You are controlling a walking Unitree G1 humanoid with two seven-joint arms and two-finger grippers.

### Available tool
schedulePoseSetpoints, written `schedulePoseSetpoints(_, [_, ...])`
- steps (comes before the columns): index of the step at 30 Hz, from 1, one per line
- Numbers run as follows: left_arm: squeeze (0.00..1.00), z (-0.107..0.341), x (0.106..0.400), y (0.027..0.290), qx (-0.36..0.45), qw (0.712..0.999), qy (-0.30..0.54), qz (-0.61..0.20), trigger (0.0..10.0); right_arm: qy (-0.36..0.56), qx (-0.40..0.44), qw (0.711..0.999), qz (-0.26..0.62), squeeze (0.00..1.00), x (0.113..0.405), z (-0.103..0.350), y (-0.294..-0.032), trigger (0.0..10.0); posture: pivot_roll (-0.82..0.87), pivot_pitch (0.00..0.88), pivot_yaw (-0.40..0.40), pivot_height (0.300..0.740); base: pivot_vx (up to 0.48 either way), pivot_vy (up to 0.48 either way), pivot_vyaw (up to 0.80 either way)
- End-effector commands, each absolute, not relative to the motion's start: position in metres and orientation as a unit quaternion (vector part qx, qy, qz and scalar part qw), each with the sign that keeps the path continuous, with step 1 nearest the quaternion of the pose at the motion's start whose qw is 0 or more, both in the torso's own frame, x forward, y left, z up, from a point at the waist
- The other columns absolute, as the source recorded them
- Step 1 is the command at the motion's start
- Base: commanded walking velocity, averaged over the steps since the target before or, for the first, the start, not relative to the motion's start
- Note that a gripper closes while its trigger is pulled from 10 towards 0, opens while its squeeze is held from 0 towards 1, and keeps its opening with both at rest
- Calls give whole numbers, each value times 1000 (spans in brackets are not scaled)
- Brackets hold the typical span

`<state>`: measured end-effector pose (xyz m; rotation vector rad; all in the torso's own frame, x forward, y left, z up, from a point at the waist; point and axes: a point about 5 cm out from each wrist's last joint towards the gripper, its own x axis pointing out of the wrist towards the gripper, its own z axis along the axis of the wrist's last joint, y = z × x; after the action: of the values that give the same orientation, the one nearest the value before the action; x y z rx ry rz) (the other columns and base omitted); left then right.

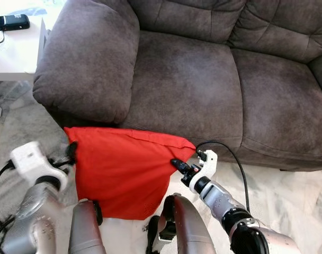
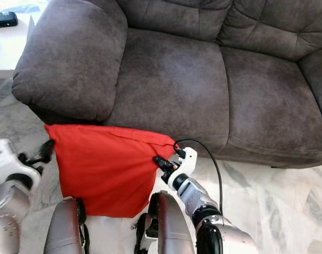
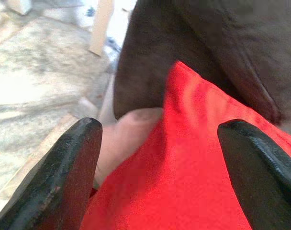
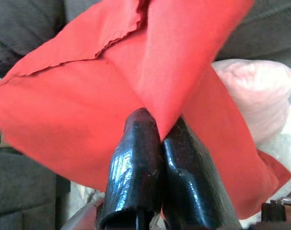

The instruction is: Move the pillow to the sofa from floor

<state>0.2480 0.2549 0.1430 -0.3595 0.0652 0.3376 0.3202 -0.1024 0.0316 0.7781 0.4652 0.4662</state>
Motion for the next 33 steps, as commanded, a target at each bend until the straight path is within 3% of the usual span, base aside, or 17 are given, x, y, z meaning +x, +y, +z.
schedulePoseSetpoints(1, [0, 130, 242, 261, -198, 961, 48, 188, 10000, 219, 364, 879, 216, 0, 316, 27, -119, 10000, 170, 206, -272, 612, 0, 0, 0])
schedulePoseSetpoints(5, [0, 128, 240, 268, -204, 958, 44, 198, 10000, 218, 362, 878, 223, 0, 314, 26, -122, 10000, 165, 201, -276, 612, 0, 0, 0])
schedulePoseSetpoints(6, [1000, 127, 238, 273, -215, 956, 36, 198, 10000, 219, 360, 876, 233, 0, 311, 24, -126, 10000, 159, 199, -279, 612, 0, 0, 0])
schedulePoseSetpoints(11, [1000, 126, 240, 275, -251, 950, 27, 183, 10000, 227, 353, 875, 242, 0, 305, 18, -129, 10000, 153, 203, -284, 612, 0, 0, 0])
schedulePoseSetpoints(18, [1000, 113, 250, 288, -283, 955, 33, 88, 10000, 232, 346, 872, 257, 0, 304, 19, -123, 10000, 123, 227, -294, 612, 0, 0, 0])
schedulePoseSetpoints(26, [1000, 110, 253, 296, -271, 958, 36, 85, 10000, 231, 339, 872, 266, 0, 304, 21, -126, 10000, 101, 242, -297, 612, 0, 0, 0])
schedulePoseSetpoints(31, [1000, 118, 258, 305, -316, 948, -4, 49, 10000, 236, 339, 871, 265, 0, 300, 17, -129, 10000, 98, 255, -297, 612, 0, 0, 0])
schedulePoseSetpoints(32, [420, 123, 260, 303, -314, 949, -12, 29, 10000, 237, 339, 871, 266, 0, 299, 16, -130, 10000, 92, 260, -296, 612, 0, 0, 0])
schedulePoseSetpoints(33, [0, 125, 261, 301, -309, 951, -16, 20, 10000, 237, 340, 871, 266, 0, 298, 16, -130, 10000, 91, 262, -296, 612, 0, 0, 0])
